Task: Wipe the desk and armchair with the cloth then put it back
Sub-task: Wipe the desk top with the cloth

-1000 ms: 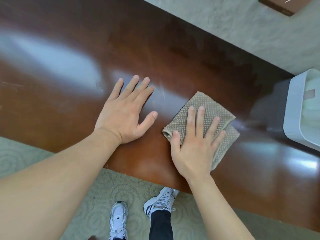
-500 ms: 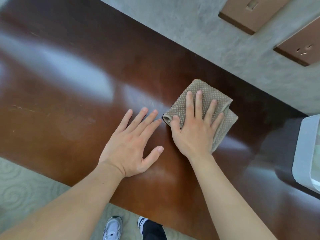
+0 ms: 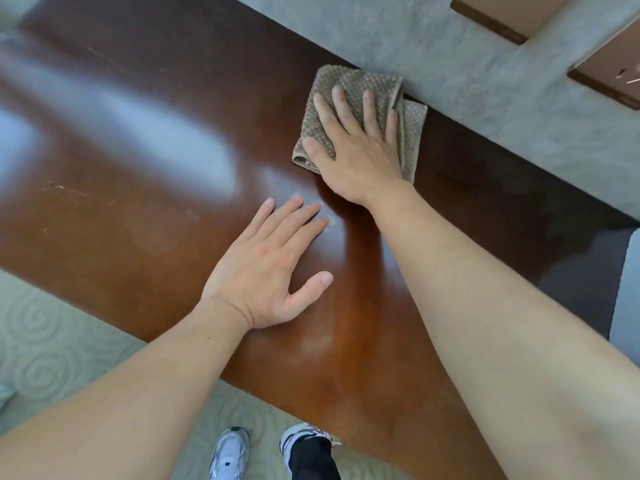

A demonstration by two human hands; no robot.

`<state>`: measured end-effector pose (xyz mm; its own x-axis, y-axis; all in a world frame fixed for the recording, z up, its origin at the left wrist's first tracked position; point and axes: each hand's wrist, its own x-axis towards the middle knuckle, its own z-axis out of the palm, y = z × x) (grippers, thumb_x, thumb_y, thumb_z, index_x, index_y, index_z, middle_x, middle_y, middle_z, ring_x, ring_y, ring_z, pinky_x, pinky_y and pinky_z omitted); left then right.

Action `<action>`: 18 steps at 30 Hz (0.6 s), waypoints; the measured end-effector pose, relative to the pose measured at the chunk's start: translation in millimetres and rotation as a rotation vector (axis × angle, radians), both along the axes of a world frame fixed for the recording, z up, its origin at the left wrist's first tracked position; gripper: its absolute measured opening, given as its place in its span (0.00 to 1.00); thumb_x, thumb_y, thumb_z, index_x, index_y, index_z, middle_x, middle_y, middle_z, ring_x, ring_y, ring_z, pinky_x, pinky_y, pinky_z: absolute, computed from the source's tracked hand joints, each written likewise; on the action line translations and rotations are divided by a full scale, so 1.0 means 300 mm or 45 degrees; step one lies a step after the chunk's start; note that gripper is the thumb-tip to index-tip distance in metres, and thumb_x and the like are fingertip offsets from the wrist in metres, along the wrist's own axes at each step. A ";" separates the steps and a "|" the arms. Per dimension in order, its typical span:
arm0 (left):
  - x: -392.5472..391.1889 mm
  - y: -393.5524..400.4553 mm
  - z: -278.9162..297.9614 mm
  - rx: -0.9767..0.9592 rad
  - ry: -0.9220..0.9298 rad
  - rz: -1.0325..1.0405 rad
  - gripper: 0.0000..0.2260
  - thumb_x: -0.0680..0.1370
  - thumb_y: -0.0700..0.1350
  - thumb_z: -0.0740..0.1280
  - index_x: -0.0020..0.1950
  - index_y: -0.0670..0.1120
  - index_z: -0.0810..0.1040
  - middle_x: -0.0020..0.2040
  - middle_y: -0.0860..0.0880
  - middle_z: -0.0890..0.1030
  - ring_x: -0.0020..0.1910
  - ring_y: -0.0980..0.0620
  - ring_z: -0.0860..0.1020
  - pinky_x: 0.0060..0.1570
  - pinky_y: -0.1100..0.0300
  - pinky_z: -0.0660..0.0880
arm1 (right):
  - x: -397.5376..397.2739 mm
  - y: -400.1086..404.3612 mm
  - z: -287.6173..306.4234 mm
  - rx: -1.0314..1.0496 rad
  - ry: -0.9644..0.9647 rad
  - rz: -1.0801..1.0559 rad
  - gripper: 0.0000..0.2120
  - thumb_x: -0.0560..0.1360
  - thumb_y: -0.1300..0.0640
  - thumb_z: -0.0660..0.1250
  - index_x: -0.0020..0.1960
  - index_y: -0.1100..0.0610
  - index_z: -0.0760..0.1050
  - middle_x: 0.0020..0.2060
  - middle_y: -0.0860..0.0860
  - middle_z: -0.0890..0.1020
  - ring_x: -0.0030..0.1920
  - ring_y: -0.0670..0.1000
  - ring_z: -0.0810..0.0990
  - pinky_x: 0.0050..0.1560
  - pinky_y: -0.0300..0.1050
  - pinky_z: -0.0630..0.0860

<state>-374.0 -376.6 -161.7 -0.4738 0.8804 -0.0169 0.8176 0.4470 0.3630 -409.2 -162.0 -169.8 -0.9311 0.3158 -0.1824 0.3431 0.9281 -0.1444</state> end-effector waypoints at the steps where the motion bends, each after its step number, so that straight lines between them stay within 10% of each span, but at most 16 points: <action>1: 0.001 -0.002 0.001 0.031 -0.003 0.010 0.31 0.79 0.61 0.56 0.76 0.42 0.68 0.76 0.44 0.68 0.78 0.44 0.62 0.78 0.43 0.53 | 0.007 0.004 0.002 -0.006 -0.012 0.012 0.31 0.79 0.33 0.42 0.80 0.40 0.42 0.81 0.43 0.43 0.79 0.58 0.37 0.75 0.66 0.36; 14: 0.024 -0.085 0.019 0.743 -0.263 0.412 0.23 0.79 0.56 0.57 0.64 0.42 0.78 0.60 0.47 0.79 0.59 0.49 0.77 0.60 0.55 0.74 | 0.596 -0.382 0.011 -0.009 -0.001 -0.329 0.31 0.77 0.34 0.43 0.79 0.37 0.40 0.80 0.41 0.42 0.79 0.55 0.35 0.75 0.65 0.35; 18: 0.001 -0.198 0.027 0.692 -0.329 0.422 0.26 0.79 0.58 0.55 0.68 0.43 0.77 0.66 0.47 0.78 0.68 0.48 0.74 0.68 0.53 0.70 | 0.688 -0.628 0.016 -0.042 -0.004 -0.293 0.31 0.79 0.36 0.43 0.79 0.38 0.36 0.79 0.41 0.38 0.78 0.54 0.31 0.74 0.67 0.34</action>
